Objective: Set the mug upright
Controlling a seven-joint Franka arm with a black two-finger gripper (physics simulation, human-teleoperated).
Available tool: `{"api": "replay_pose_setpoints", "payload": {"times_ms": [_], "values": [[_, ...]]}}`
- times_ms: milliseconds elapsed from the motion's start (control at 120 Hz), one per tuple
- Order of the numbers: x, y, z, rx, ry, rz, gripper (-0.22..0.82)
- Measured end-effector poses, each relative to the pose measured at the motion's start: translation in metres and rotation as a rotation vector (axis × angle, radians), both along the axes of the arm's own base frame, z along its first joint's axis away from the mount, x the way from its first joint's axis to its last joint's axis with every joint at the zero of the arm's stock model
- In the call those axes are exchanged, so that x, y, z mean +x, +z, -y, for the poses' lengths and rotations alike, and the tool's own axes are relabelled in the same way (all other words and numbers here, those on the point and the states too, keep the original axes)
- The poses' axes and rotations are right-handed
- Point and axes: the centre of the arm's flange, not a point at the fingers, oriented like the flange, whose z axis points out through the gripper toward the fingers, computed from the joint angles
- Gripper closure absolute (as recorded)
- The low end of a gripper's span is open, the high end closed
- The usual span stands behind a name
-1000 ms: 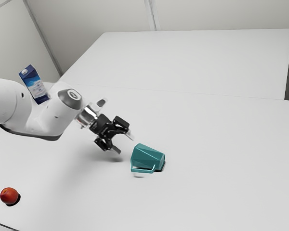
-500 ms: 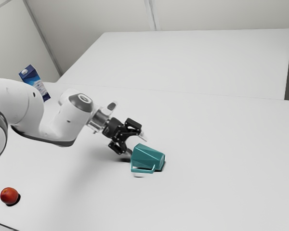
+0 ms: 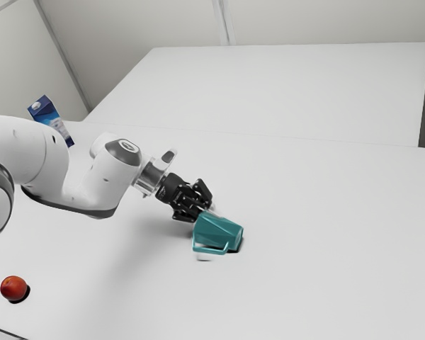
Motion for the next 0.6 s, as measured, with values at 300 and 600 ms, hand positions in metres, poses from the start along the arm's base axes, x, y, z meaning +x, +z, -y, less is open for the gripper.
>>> {"api": "replay_pose_setpoints", "payload": {"times_ms": [300,600], "values": [[-0.001,0.013,0.004,-0.013,0.0,0.035,0.75],[-0.012,0.022,0.011,-0.018,-0.015,0.047,0.78]]}}
